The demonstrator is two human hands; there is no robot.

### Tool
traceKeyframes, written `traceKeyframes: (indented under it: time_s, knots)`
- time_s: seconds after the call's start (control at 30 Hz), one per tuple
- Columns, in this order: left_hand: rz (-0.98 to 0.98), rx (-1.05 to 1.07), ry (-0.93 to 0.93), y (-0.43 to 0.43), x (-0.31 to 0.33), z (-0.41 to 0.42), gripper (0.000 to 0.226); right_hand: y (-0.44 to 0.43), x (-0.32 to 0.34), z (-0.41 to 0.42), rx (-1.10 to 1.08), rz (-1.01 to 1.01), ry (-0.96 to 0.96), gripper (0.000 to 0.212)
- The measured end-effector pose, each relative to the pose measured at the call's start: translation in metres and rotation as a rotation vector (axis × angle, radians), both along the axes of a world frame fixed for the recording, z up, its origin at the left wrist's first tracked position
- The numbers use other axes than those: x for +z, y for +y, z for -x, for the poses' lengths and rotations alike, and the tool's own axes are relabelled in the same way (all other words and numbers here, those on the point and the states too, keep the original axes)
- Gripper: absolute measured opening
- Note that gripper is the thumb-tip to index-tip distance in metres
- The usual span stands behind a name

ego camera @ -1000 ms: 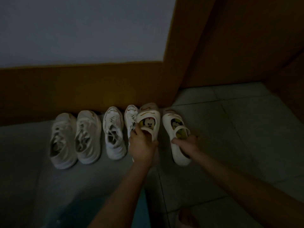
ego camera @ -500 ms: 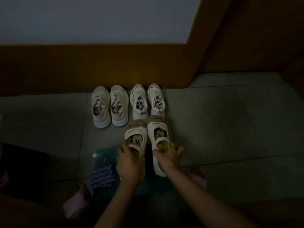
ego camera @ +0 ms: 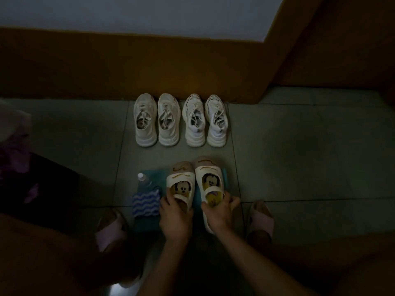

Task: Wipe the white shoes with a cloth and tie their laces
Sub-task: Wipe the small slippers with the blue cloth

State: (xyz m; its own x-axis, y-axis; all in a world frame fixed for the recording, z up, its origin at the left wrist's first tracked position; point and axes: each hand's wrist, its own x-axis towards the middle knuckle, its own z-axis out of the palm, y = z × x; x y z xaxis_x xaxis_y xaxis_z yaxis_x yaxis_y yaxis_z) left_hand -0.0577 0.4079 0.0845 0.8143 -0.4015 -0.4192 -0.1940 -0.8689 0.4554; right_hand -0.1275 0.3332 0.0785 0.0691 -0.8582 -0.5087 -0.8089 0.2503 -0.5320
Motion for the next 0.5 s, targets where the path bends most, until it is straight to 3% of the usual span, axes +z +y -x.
traceKeyframes:
  time_s: [0.5]
  knots:
    - [-0.031, -0.006, -0.005, -0.0047, 0.0019, -0.0042, 0.099, 0.0080, -0.0079, 0.0062, 0.033, -0.042, 0.049, 0.088]
